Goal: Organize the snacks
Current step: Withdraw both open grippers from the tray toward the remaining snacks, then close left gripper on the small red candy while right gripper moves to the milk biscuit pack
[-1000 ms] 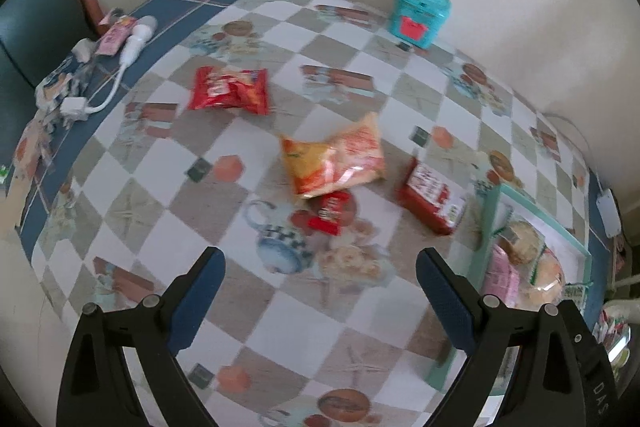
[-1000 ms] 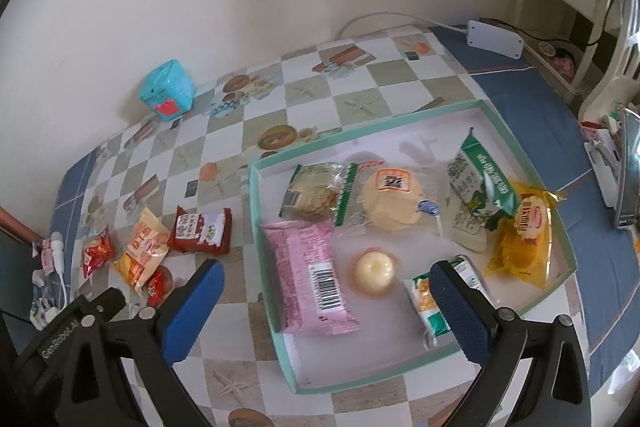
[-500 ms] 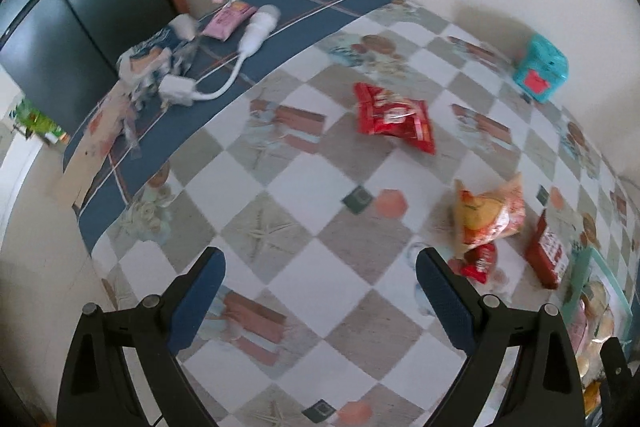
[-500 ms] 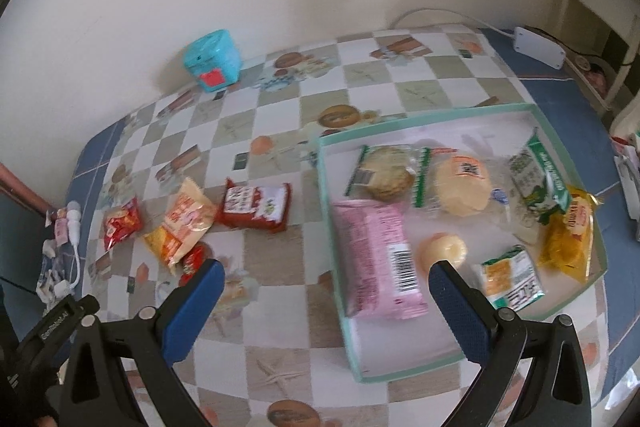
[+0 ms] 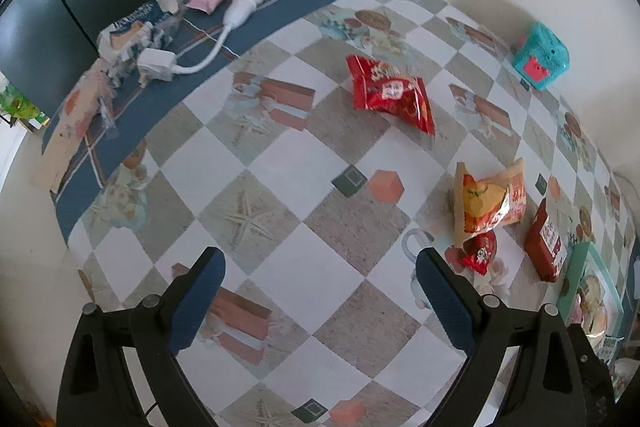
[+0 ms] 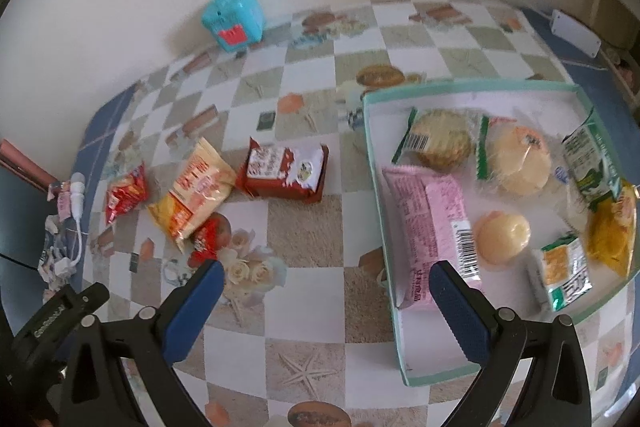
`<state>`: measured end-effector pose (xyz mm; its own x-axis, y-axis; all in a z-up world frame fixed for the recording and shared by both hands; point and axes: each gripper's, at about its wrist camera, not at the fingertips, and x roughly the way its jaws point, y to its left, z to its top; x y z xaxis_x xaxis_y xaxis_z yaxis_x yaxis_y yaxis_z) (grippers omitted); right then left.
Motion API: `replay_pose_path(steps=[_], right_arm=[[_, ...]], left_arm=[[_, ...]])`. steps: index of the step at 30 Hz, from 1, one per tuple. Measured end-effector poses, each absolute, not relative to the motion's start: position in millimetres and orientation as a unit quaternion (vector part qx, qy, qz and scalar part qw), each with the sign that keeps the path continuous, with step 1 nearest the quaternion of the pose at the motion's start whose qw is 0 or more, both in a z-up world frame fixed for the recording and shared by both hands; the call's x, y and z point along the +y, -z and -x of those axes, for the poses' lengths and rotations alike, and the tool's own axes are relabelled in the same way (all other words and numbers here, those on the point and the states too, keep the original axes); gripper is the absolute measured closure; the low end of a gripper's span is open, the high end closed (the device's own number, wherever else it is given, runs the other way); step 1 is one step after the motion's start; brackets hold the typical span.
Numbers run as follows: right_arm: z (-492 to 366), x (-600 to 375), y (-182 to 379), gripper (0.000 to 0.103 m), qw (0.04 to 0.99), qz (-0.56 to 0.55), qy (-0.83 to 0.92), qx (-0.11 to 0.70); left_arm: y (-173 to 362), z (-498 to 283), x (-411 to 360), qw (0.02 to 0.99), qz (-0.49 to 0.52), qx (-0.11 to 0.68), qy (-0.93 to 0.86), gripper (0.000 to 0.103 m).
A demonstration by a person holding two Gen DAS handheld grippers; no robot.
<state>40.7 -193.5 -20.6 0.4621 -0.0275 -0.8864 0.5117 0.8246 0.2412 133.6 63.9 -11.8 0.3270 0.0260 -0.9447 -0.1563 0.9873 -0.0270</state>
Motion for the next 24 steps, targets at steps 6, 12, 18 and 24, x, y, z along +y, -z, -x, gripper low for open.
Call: replay_pose_path(steps=[6,12,18,24], right_arm=[[-51.5,-192.4,26.0,0.0,0.821,-0.234,0.167,0.493],[-61.9,-192.2,27.2,0.0,0.826,-0.224,0.167,0.49],[-75.4,-194.4,24.7,0.0,0.835,-0.214,0.165,0.479],[-85.3,-196.1,28.9,0.0,0.836,-0.207,0.166,0.481]], left_arm=[[16.8,-136.9,51.8,0.807,0.061,0.586,-0.044,0.007],[15.7,-146.0,35.2,0.803,0.081,0.589,-0.025,0.007],[22.3,-157.7,23.3,0.796,0.088,0.598,-0.014,0.007],[28.8,-172.1,11.8,0.798,0.068,0.598,-0.004,0.007]])
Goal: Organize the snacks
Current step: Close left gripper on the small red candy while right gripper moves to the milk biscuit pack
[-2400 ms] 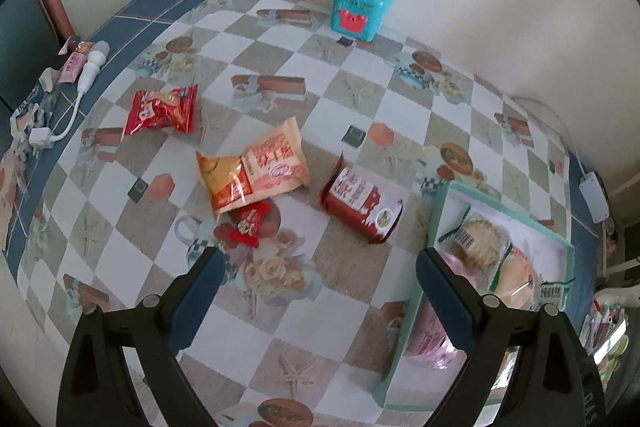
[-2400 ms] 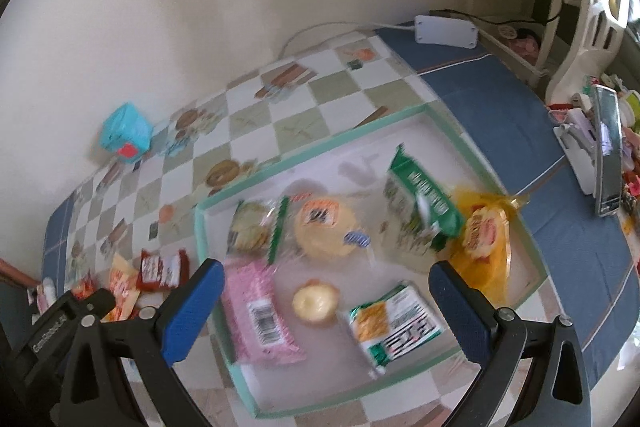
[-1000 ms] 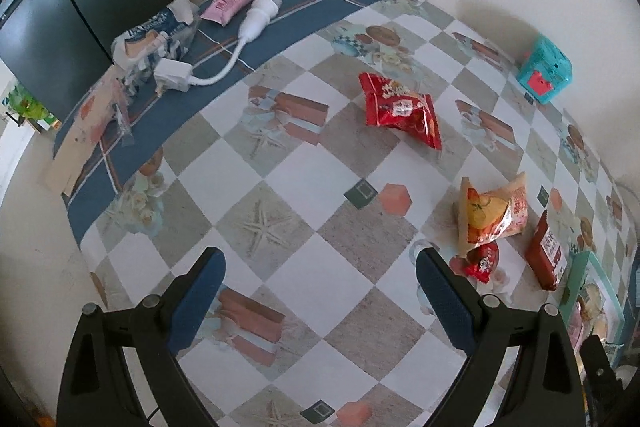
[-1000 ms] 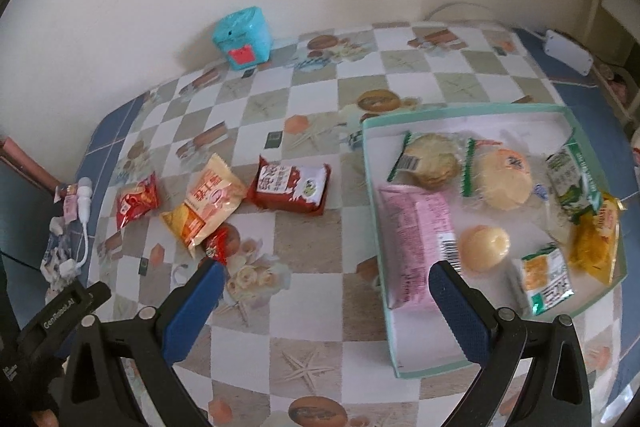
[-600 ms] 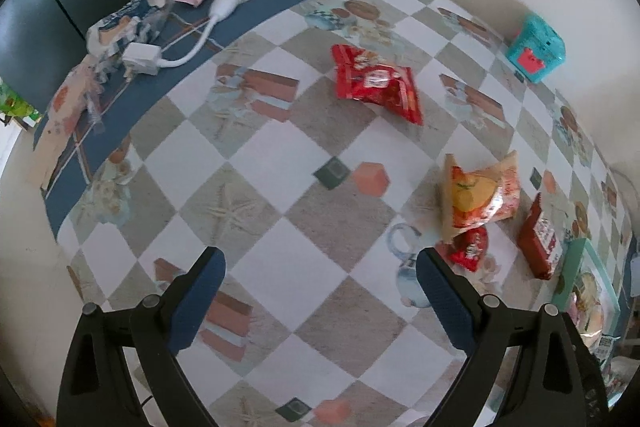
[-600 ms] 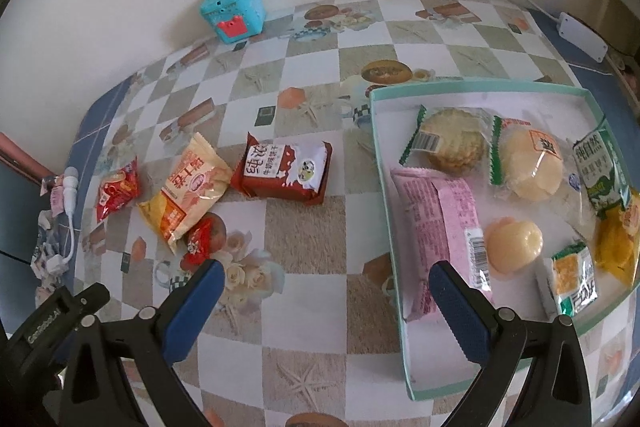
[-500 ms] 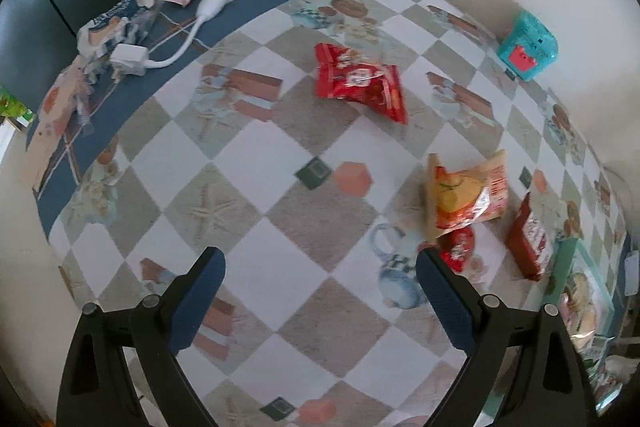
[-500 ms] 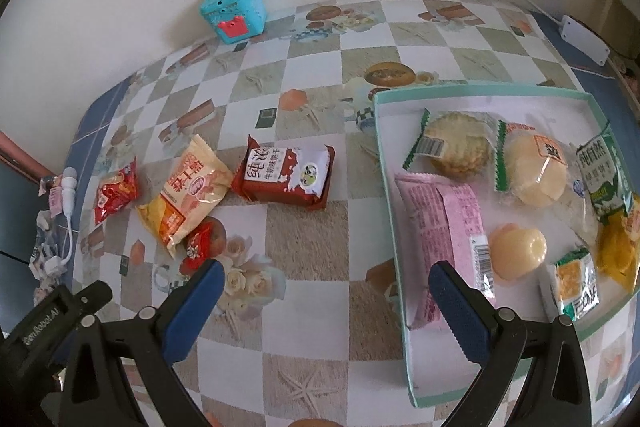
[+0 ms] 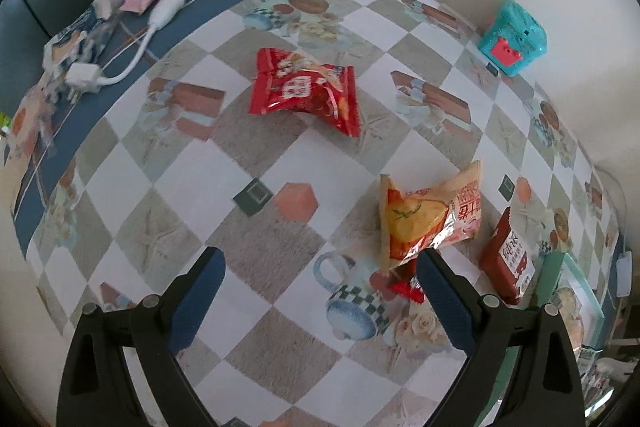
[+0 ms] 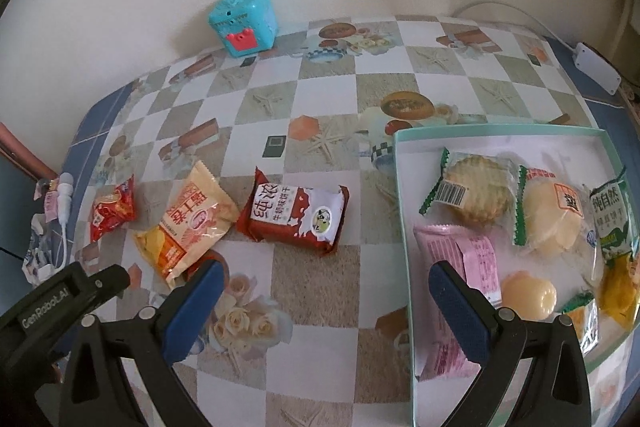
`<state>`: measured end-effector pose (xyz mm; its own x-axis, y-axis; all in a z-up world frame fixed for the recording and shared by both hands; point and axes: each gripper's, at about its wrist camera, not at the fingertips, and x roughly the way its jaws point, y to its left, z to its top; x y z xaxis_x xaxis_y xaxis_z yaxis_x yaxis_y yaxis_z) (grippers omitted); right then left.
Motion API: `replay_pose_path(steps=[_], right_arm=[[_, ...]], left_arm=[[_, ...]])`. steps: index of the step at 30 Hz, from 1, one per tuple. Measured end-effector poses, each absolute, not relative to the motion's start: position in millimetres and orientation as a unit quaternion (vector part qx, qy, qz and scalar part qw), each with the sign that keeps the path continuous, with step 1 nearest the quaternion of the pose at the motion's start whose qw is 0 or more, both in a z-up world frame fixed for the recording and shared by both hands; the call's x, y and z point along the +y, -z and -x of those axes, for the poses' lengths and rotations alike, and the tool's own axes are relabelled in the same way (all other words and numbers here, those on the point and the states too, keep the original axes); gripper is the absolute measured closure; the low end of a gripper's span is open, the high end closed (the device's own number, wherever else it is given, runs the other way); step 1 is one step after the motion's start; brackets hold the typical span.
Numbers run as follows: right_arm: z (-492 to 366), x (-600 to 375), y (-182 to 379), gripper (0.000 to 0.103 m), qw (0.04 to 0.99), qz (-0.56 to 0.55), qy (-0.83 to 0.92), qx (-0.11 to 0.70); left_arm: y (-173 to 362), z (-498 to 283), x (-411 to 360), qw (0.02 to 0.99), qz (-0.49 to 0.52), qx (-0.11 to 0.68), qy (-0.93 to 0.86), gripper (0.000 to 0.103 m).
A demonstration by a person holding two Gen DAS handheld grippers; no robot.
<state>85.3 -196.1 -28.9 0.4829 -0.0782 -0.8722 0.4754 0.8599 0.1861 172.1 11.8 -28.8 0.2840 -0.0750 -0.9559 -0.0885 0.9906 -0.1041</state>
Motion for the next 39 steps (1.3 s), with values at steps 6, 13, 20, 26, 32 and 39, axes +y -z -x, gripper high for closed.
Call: replay_pose_path(steps=[6,13,20,26,32,39], right_arm=[[-89.9,-206.6,36.0,0.0,0.833,-0.203,0.176,0.485],[-90.5,-224.2,39.2,0.0,0.829,-0.223,0.181,0.48],[-91.0,-227.3,38.6,0.0,0.83,-0.227,0.18,0.477],[-90.9,-228.0,38.6,0.0,0.831,-0.23,0.177,0.475],[-95.0,-227.3,37.4,0.0,0.837,-0.239,0.164,0.465],[-107.2,-212.2,31.7,0.002,0.856,-0.228,0.131,0.445]], left_arm=[[56.9,-179.8,-0.9,0.775,0.058,0.629,0.022,0.007],[73.5,-182.3,-14.1,0.759,0.064,0.646,0.052,0.009],[65.7,-183.5,-37.0,0.77,0.054,0.631,0.079,0.043],[67.9,-178.1,-58.6,0.767,0.041,0.633,0.094,0.061],[70.7,-176.0,-59.6,0.766,0.04,0.635,0.091,0.072],[72.5,-180.5,-36.7,0.766,0.059,0.635,0.081,0.072]])
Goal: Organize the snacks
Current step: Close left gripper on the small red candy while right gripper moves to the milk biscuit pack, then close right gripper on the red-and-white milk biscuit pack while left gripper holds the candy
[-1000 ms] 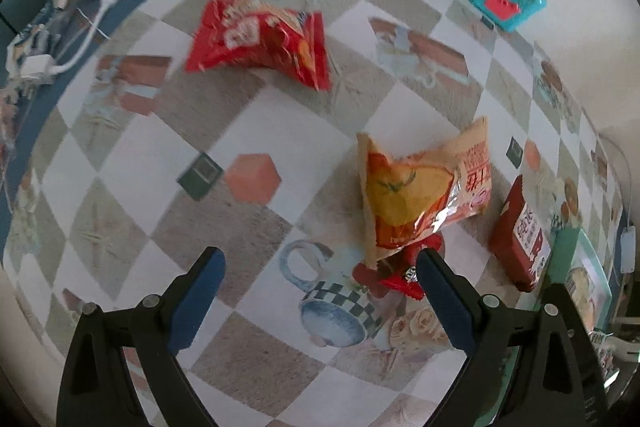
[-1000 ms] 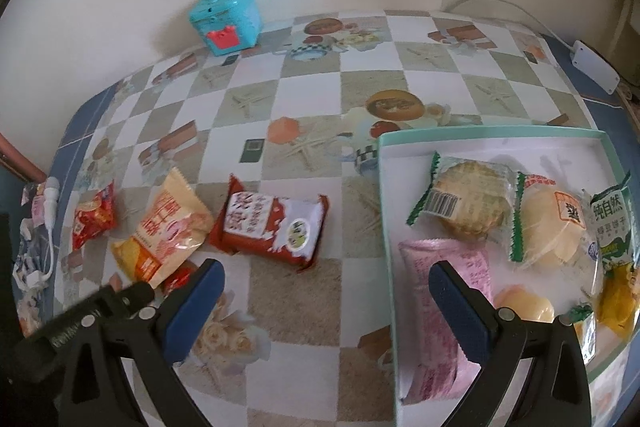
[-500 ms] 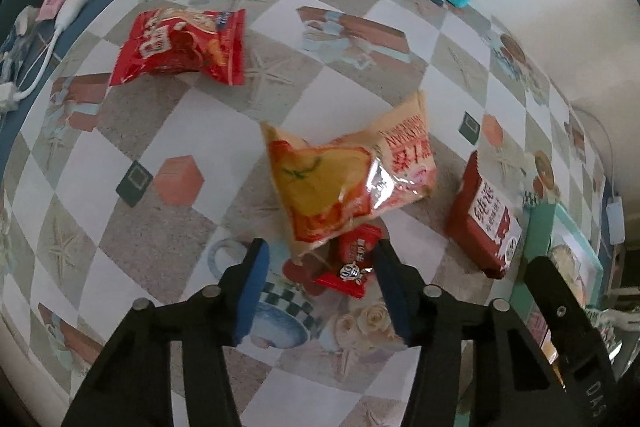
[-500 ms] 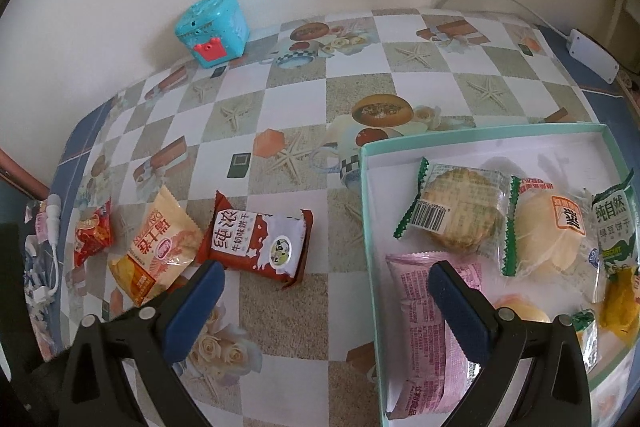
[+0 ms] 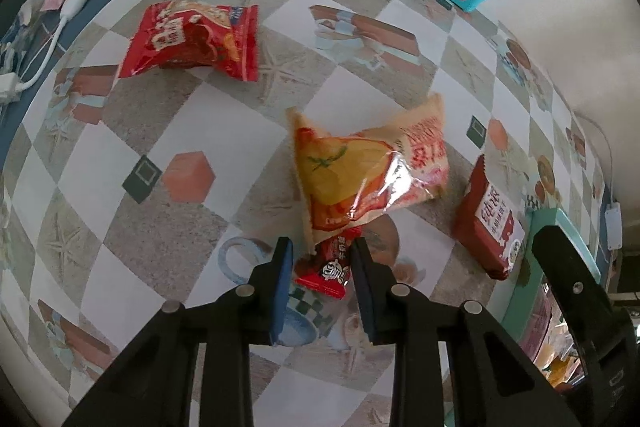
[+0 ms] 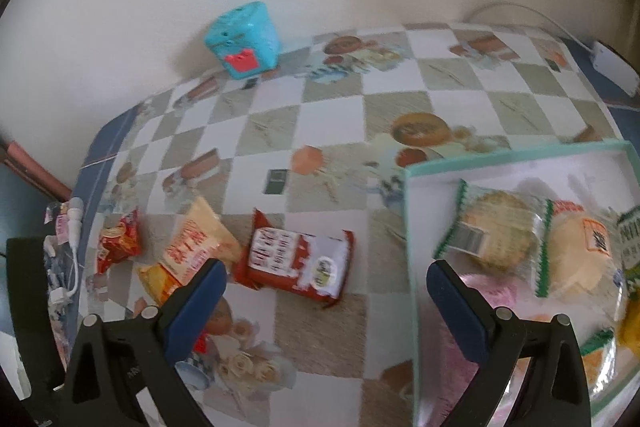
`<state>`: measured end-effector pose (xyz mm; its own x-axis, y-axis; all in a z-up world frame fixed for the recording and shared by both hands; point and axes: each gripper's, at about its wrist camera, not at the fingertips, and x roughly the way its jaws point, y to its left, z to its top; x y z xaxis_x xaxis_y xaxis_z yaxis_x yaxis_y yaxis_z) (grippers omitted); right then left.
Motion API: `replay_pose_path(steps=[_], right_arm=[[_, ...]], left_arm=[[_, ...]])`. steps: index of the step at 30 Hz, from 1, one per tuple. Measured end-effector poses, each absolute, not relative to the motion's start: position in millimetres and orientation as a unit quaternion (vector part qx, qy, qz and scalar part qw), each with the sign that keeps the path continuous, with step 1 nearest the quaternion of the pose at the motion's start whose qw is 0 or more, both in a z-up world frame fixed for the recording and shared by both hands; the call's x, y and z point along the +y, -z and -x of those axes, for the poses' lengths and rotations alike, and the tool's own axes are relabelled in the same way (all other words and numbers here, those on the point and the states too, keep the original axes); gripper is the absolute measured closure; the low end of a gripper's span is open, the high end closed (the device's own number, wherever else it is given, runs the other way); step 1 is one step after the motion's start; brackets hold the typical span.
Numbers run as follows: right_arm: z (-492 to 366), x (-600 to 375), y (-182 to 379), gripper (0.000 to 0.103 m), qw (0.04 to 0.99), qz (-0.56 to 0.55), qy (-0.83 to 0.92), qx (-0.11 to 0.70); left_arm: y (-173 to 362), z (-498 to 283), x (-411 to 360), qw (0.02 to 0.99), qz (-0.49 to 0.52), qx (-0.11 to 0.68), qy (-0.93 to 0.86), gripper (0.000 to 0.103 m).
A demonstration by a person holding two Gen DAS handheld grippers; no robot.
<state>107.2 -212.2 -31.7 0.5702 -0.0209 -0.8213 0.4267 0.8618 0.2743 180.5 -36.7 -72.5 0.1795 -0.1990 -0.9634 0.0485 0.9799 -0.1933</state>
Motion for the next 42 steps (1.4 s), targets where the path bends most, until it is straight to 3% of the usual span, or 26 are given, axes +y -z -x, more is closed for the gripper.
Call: replay_pose_path(steps=[5,18,25,30,33,34,42], right_arm=[[-118.8,-200.1,38.4,0.008,0.858,-0.214,0.12,0.451],[-130.8,-194.4,65.1,0.009,0.848,-0.202,0.131,0.472],[-129.6,-195.5,67.6,0.029,0.85,-0.207,0.135,0.465],[-126.4,-198.5,68.3,0.031,0.848,-0.222,0.133,0.463],[-125.0,-198.3,67.6,0.032,0.846,-0.223,0.135,0.466],[-124.1,-198.3,67.1,0.032,0.844,-0.224,0.136,0.468],[-105.4,-201.6,63.4,0.033,0.826,-0.254,0.135,0.486]], left_arm=[[71.6,-181.7,-25.1,0.765,0.073,0.635,0.073,0.072],[72.7,-184.0,-22.7,0.765,0.076,0.636,0.07,0.072],[72.7,-184.5,-25.4,0.767,0.068,0.635,0.069,0.072],[73.3,-181.3,-37.6,0.774,0.034,0.629,0.063,0.072],[73.4,-177.1,-43.9,0.775,0.02,0.629,0.063,0.078],[73.7,-176.2,-44.9,0.773,0.022,0.63,0.065,0.086],[76.5,-164.1,-34.4,0.76,0.064,0.641,0.088,0.086]])
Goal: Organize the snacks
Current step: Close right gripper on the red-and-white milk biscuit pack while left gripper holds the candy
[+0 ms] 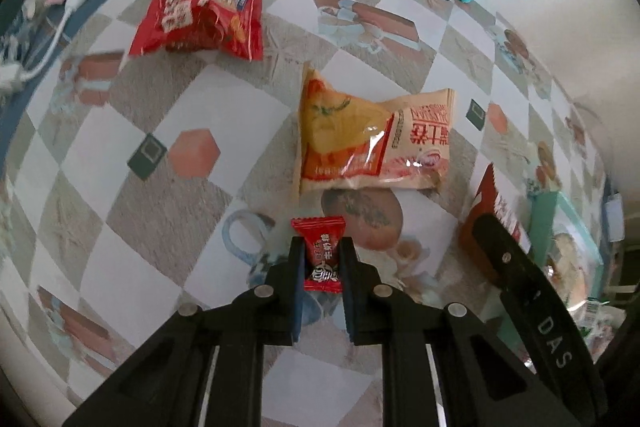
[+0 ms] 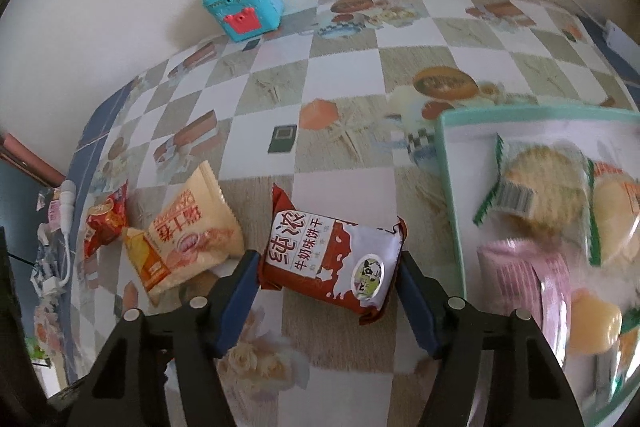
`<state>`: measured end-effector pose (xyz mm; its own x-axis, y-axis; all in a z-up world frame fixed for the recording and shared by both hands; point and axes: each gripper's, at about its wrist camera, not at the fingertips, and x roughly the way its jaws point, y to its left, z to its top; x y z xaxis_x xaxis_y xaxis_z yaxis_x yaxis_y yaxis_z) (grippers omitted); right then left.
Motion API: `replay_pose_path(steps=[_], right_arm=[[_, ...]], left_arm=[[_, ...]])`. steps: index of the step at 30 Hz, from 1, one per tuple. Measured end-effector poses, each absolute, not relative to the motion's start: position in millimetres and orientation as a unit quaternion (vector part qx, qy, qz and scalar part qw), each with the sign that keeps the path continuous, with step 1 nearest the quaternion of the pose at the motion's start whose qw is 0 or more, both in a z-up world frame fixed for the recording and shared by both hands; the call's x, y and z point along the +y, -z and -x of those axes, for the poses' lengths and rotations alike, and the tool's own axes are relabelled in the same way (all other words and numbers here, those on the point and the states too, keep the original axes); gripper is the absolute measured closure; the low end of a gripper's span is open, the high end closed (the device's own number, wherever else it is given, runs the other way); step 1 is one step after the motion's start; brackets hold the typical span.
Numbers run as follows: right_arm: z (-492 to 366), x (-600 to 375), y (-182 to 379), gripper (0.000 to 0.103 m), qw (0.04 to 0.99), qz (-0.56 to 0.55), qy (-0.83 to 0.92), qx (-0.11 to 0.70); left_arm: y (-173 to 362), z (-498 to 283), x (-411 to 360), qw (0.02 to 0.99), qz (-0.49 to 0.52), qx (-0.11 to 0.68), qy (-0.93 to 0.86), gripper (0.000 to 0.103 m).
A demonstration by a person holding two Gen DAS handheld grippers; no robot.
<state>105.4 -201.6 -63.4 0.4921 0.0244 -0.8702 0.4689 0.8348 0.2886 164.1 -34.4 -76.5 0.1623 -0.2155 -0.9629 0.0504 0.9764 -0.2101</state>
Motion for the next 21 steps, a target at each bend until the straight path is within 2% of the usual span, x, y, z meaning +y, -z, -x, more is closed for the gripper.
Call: replay_pose_path(steps=[11,21], right_arm=[[-54.1,-200.4,40.0,0.033,0.817,-0.274,0.142,0.486],[-6.7,-201.8,-1.3,0.033,0.836,-0.294,0.141,0.441]], left_arm=[[54.4,-134.4,-11.1,0.757,0.108,0.636,0.103,0.086],[9.6,-109.5,-32.0,0.797,0.062,0.588,0.121,0.086]])
